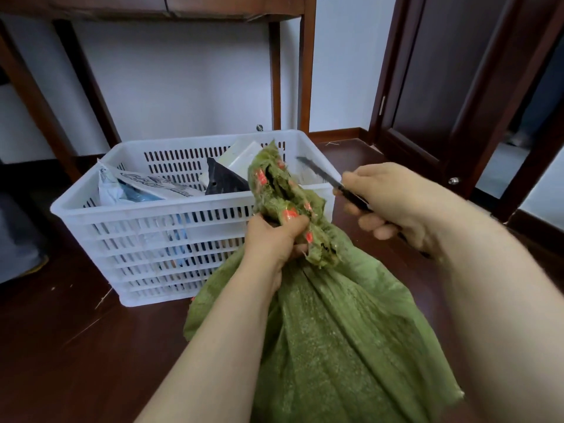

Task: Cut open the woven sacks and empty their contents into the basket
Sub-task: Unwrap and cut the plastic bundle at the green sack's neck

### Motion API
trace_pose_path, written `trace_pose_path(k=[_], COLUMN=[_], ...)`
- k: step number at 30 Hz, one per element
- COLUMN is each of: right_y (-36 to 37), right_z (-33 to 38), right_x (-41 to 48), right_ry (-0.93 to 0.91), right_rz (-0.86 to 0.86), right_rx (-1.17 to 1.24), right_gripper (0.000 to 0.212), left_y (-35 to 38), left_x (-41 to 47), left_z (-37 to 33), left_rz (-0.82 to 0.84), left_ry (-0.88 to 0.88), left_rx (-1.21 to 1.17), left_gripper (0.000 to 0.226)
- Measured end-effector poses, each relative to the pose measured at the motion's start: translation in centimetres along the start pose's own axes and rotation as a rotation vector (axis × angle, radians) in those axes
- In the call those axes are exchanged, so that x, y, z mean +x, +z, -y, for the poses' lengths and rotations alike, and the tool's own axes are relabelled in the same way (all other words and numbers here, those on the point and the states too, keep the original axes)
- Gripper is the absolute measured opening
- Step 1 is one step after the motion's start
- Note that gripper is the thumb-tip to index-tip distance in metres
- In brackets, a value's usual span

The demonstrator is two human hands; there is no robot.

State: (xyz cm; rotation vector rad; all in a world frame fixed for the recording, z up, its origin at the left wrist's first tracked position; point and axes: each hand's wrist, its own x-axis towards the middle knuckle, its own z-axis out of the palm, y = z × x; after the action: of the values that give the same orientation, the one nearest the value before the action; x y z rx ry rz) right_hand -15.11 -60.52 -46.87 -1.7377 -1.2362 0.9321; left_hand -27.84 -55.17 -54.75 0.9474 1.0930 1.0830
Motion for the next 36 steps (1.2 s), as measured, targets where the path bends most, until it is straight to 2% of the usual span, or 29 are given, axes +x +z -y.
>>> trace_pose_path(k=[3, 10, 13, 23, 29, 33, 36], right_y=[-0.7, -1.0, -0.9, 0.8, 3.0, 3.2, 3.6], right_z=[0.2, -0.8, -1.1, -2.1, -1.7, -1.4, -1.1], right_x=[-0.7, -0.6, -0.2, 0.1, -0.5, -0.8, -0.9], right_ry=[-0.027, -0.07, -0.039, 0.044, 0.021, 0.019, -0.005], right_rz=[0.002, -0.001, 0.013, -0.061, -0.078, -0.075, -0.083], right_rx=[-0.292, -0.593, -0.715, -0.959, -0.974, -1.018, -1.002], right_gripper=[0.038, 0.038, 0.027, 0.021, 0.015, 0.03, 0.029], left_y=[0.8, 1.5, 1.6, 1.6, 1.7, 1.4, 1.6], left_x=[0.3, 0.6, 0.6, 1.4, 1.5, 1.6, 1.6], left_z=[0.4, 0.7, 0.9, 1.7, 1.9, 1.1, 0.8], left_rz=[-0.016, 0.037, 0.045, 0.007, -0.034, -0.082, -0.099], left_ry=[0.016, 0.058, 0.085, 0.162, 0.19, 0.198, 0.184], left_rx=[-0.069, -0.122, -0.107, -0.027, -0.121, -0.261, -0.312], left_gripper=[0.041, 0.052, 0.054, 0.062, 0.058, 0.057, 0.053])
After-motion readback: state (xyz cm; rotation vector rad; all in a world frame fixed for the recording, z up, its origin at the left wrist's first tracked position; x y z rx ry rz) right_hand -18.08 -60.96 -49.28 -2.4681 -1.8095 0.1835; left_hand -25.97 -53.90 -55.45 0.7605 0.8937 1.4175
